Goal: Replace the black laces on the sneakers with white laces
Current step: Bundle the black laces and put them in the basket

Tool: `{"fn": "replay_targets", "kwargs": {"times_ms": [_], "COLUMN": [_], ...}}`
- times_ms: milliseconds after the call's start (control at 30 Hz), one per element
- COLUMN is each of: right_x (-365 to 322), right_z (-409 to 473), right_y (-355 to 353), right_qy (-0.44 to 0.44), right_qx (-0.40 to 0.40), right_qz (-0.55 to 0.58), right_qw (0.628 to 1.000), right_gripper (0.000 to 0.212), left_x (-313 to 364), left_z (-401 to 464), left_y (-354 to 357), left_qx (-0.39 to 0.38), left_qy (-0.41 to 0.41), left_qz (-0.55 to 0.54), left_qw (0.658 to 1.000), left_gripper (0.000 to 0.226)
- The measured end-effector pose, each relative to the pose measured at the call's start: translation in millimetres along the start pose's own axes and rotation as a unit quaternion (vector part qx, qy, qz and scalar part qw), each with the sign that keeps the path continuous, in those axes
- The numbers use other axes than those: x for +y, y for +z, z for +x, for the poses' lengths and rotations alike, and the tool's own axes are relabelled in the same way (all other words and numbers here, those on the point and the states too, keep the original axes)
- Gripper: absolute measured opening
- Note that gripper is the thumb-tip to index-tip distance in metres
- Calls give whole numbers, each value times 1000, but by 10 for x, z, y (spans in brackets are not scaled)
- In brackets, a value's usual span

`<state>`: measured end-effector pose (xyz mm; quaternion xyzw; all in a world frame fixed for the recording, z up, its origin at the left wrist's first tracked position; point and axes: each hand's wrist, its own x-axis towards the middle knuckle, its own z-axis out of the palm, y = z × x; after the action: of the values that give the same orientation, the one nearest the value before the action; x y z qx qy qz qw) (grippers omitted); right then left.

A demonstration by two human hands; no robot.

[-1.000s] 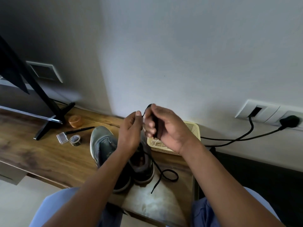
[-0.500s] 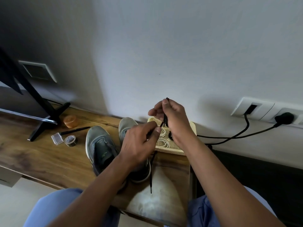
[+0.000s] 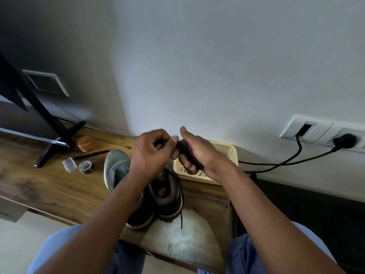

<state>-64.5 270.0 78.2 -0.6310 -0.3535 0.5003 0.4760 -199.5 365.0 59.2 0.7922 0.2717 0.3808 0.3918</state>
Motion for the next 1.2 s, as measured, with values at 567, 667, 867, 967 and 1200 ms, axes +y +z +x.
{"fn": "replay_targets", "kwargs": {"times_ms": [567,667,867,967,1200], "right_x": [-133,-96,35,81,94], "right_z": [46,87,143,165,181], "right_y": [-86,-118,-174,-154,-60], "right_qy": [-99,-116,-121,-126,-101], "right_qx": [-86,-16,78,128,185], "right_qz": [324,344,364,256,-68], "right_qw": [937,932,920,950,975], "right_gripper": [20,14,26,32,30], "left_x": [-99,-94,6,20,49], "left_z": [9,-98,-230,-222,-39], "left_y": [219,263,326,294,60], "left_qx": [-41,-75,-130,-143,-93], "left_qy": [-130,-80,7,32,1], "left_qz": [-52,45,135,129,-4], "left_qw": [989,993,982,981,996], "left_gripper": [45,38,40,34,24]}}
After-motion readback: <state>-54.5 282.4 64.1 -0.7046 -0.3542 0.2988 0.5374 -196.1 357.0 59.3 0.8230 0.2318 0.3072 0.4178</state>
